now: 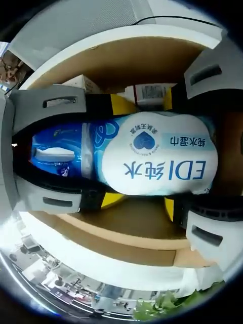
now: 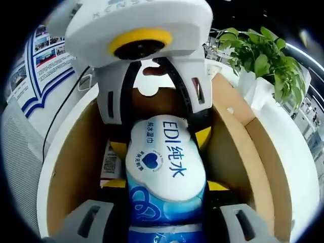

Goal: Operate the shoe box by opening the lid, removing the specified soft item, and placing it in the target area until the item is outside and the box remains undamaged.

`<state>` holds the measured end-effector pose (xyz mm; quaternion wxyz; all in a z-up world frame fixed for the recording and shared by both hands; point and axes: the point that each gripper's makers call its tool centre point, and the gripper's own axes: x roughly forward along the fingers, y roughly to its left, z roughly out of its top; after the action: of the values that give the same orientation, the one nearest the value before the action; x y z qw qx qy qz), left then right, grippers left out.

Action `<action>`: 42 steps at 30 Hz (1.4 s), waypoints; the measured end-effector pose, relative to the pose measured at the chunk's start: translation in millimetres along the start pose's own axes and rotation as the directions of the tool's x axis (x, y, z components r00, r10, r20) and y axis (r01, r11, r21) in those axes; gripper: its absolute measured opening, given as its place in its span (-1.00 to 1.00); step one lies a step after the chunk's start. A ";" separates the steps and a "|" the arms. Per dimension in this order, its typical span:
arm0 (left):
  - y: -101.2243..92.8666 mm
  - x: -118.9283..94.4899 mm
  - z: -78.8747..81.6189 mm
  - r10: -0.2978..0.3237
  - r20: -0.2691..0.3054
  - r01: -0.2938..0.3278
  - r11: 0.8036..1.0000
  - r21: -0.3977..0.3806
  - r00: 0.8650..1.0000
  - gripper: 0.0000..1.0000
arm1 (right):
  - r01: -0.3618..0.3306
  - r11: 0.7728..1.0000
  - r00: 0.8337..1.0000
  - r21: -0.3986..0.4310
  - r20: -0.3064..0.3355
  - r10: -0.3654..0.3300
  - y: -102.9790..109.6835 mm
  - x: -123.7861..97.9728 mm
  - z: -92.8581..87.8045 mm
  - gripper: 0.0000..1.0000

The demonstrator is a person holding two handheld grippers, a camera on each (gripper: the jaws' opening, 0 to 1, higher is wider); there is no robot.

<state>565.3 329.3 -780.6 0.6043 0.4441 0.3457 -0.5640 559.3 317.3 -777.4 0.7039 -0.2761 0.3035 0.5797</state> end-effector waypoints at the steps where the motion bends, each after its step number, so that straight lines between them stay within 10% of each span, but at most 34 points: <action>1: 0.1 0.3 -0.1 0.000 0.000 0.000 1.000 0.000 1.000 0.26 | -0.002 1.000 1.000 -0.002 -0.002 0.002 0.0 0.5 -0.3 0.09; 42: -0.7 -15.6 1.5 0.021 -0.061 -0.020 1.000 0.016 0.998 0.18 | 0.065 0.997 0.998 -0.036 0.005 -0.065 2.6 -10.8 13.9 -0.15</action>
<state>562.5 333.8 -765.8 0.5958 0.4693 0.3554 -0.5463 556.6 321.1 -760.1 0.7179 -0.2975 0.2825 0.5624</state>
